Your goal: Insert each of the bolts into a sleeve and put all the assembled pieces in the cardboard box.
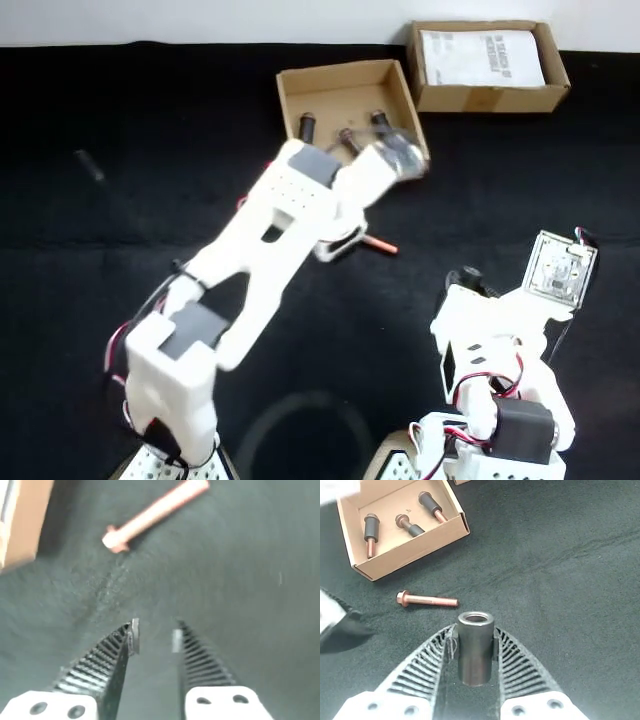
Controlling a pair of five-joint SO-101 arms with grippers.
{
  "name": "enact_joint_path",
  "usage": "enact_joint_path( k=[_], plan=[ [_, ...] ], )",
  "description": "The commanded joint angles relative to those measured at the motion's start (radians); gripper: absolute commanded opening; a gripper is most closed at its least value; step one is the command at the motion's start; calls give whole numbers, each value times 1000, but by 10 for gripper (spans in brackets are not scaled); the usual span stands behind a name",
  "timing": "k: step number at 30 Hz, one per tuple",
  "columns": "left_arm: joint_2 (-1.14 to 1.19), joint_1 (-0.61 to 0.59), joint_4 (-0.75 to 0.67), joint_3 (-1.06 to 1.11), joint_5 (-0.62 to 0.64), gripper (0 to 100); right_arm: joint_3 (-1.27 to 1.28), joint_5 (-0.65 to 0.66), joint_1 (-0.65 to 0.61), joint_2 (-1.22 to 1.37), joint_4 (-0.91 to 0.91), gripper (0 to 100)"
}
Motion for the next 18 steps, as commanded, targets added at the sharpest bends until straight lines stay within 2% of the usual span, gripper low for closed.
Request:
enact_joint_path(
  k=[1, 10, 12, 18],
  plan=[
    [99, 7, 71, -145, 371, 156, -4, 2, 2, -4, -2, 6],
    [357, -18, 100, -429, 976, 151, 64, -5, 2, -12, 2, 6],
    [389, -15, 101, -496, 1013, 151, 65, -29, 2, -8, 2, 6],
    [464, 4, 94, -676, 1017, 151, 67, -35, -35, -5, 2, 6]
  ],
)
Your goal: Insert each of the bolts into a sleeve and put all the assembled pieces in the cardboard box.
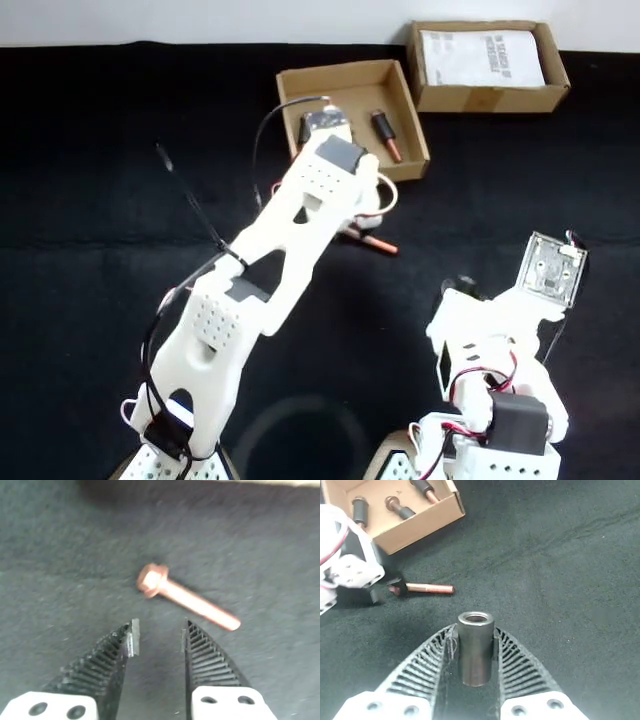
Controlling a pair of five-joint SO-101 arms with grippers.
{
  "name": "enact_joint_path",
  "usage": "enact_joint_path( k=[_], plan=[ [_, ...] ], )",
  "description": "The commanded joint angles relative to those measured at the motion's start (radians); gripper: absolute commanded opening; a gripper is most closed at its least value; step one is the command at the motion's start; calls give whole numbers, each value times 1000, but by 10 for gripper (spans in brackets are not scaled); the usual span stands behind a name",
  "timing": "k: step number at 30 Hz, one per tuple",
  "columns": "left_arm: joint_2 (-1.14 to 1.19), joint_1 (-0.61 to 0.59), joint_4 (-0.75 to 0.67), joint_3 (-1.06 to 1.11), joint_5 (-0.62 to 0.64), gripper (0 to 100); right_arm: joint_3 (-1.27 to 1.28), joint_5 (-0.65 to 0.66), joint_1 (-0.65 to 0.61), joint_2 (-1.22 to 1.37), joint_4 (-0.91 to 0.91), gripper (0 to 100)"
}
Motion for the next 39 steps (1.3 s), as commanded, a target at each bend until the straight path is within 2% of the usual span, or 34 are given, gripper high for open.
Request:
enact_joint_path(
  k=[1, 4, 9, 17, 28, 30, 32, 39],
  plan=[
    [22, 15, -3, -125, 12, 151, 2, -12, -18, -5, 2, 6],
    [74, 25, 2, -182, 17, 150, 2, -11, -18, -5, 1, 6],
    [150, 19, 0, -203, 127, 153, 2, -11, -18, -5, 1, 6],
    [200, 18, -6, -203, 157, 153, 2, -8, -18, -5, 2, 6],
    [274, -35, -83, -205, 169, 149, 2, -6, -18, -5, 2, 6],
    [274, -36, -83, -206, 167, 110, 2, -6, -18, -5, 2, 6],
    [274, -38, -83, -214, 166, 14, 1, -6, -18, -5, 5, 6],
    [272, -39, -71, -348, 166, 8, -8, -6, -18, -12, 38, 6]
  ],
)
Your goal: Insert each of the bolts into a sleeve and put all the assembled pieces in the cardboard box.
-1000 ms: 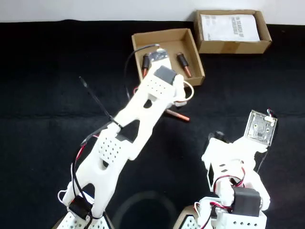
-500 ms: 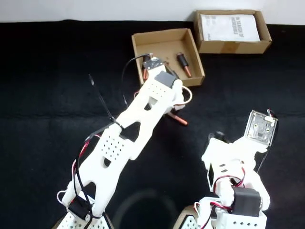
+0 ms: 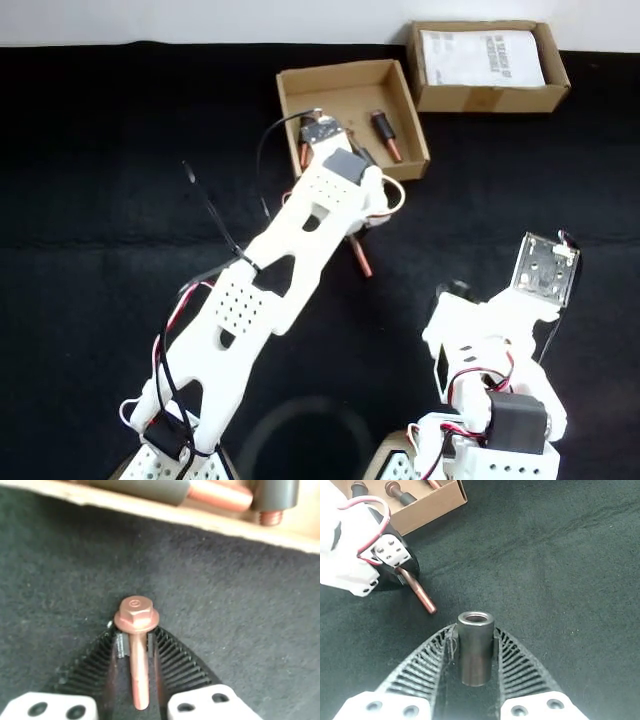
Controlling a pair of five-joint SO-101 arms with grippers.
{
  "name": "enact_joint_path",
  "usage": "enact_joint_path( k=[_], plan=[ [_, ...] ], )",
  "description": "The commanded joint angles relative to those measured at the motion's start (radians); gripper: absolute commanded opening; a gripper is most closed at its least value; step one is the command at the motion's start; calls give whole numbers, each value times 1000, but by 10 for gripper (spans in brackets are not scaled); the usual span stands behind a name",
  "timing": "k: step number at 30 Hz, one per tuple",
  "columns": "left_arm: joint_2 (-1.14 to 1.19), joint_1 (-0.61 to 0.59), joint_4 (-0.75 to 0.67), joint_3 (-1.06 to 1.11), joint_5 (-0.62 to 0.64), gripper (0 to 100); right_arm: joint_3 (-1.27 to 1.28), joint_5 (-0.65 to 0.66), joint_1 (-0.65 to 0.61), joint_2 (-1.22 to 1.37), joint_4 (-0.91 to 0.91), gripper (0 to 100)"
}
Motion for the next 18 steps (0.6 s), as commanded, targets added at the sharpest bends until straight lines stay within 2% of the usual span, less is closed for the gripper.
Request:
enact_joint_path(
  k=[1, 6, 9, 18],
  plan=[
    [-12, -33, 14, -114, -2, 8, -8, -5, -7, -12, 4, 6],
    [-12, -33, 181, -374, -3, 8, -8, -8, -7, -12, -7, 6],
    [-13, -41, 253, -536, -92, 8, -8, -8, -15, -12, -10, 6],
    [-265, -59, 256, -516, -305, 8, 51, -8, -119, -12, -180, 6]
  ],
)
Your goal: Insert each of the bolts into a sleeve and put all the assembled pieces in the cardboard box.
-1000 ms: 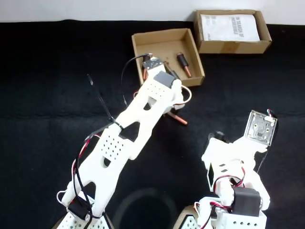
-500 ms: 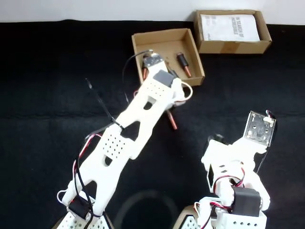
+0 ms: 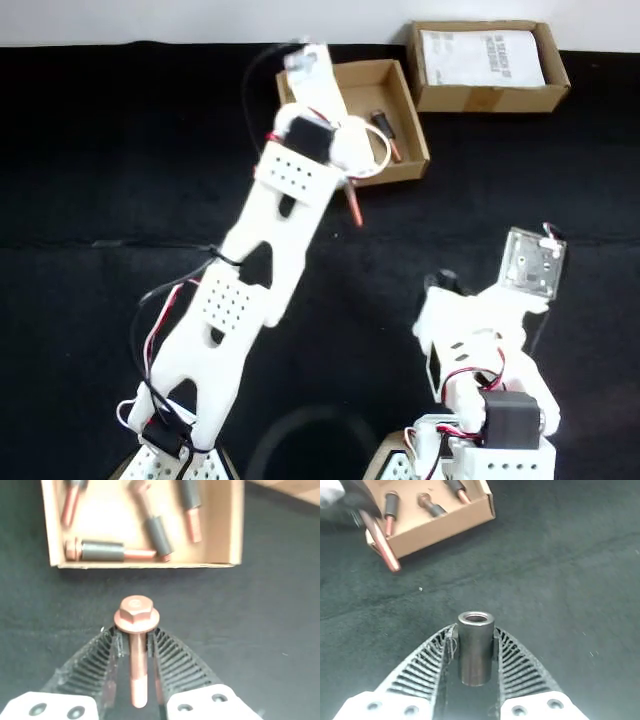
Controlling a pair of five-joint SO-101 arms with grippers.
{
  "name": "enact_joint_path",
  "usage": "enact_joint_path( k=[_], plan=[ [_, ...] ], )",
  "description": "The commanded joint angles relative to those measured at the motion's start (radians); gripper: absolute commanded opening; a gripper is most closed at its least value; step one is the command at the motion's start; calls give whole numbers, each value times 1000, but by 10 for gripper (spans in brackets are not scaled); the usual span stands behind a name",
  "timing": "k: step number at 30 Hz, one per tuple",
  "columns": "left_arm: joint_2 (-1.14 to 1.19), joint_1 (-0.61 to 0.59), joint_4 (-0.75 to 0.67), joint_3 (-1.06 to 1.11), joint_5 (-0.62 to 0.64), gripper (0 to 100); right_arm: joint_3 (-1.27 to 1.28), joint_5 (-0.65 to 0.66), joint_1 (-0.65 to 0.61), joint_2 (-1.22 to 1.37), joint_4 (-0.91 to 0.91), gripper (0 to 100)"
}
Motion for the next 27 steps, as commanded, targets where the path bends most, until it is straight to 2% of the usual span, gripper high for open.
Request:
enact_joint_path(
  k=[1, 8, 18, 27],
  plan=[
    [-157, -12, 5, -48, -100, 8, 30, -8, -33, -12, -96, 6],
    [-254, -12, 6, -48, -313, 8, 173, -8, -47, -12, -323, 6],
    [-400, -13, 9, -48, -534, 8, 321, -8, -237, -13, -680, 6],
    [-550, -84, 9, -48, -631, 8, 392, -2, -289, -13, -898, 6]
  ],
)
